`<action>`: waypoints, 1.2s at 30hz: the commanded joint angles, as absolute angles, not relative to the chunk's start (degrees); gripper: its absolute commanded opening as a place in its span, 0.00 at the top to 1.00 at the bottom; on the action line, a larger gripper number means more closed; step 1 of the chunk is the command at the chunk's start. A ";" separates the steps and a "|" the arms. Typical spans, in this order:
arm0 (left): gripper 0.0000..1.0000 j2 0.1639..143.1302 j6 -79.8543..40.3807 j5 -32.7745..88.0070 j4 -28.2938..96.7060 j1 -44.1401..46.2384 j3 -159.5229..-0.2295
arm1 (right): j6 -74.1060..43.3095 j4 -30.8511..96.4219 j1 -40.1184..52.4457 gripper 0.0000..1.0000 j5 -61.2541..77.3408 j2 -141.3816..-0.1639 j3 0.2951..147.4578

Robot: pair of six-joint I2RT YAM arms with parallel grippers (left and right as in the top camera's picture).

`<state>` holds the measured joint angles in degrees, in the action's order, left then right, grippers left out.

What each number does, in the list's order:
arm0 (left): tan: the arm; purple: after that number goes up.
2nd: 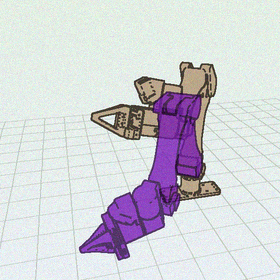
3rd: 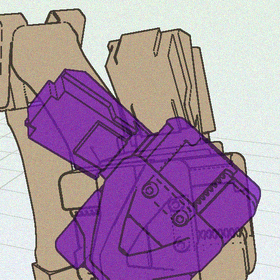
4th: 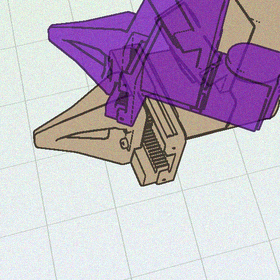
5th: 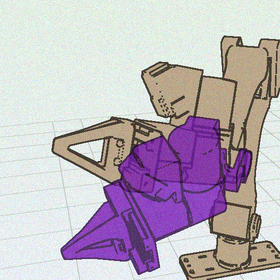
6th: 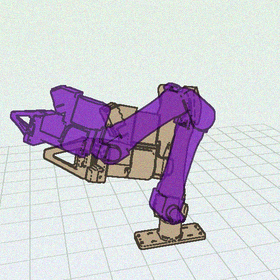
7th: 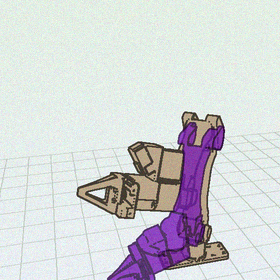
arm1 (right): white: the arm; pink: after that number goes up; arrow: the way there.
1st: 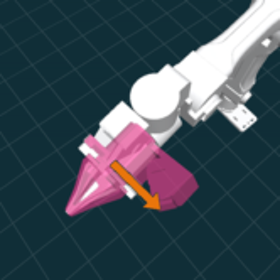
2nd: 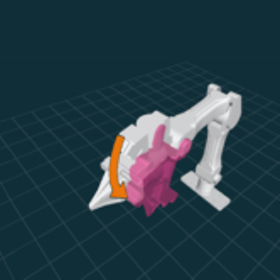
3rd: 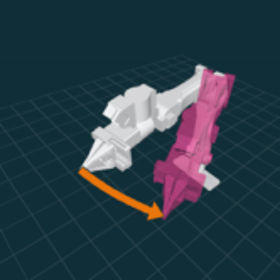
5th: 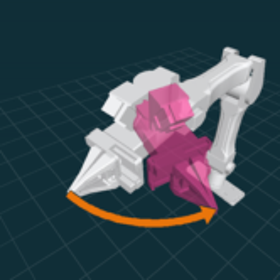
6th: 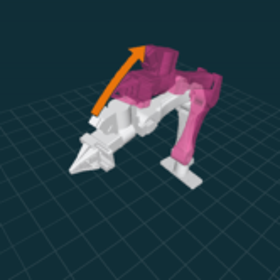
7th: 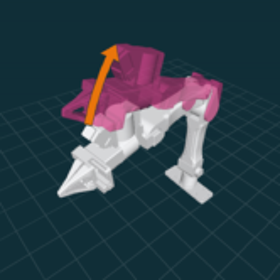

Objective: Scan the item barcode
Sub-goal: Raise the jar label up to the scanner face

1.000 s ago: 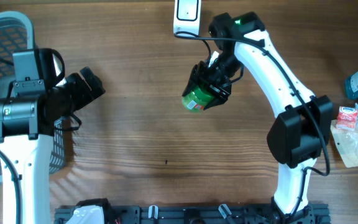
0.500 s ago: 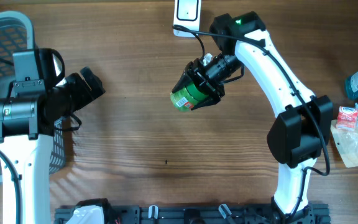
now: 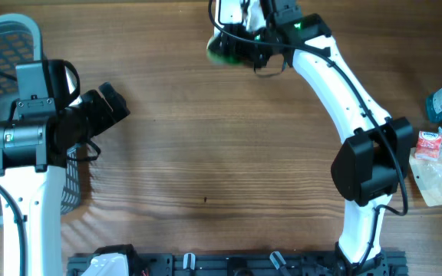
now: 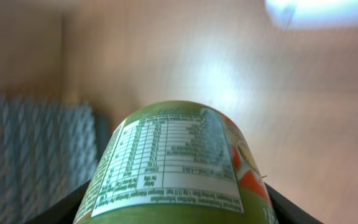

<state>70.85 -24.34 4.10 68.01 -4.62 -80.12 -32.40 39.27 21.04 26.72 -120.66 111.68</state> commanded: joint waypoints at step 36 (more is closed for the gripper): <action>0.00 70.28 -24.88 3.09 67.99 -5.04 -80.90 | 7.55 -16.03 23.46 0.36 -8.43 -140.40 112.55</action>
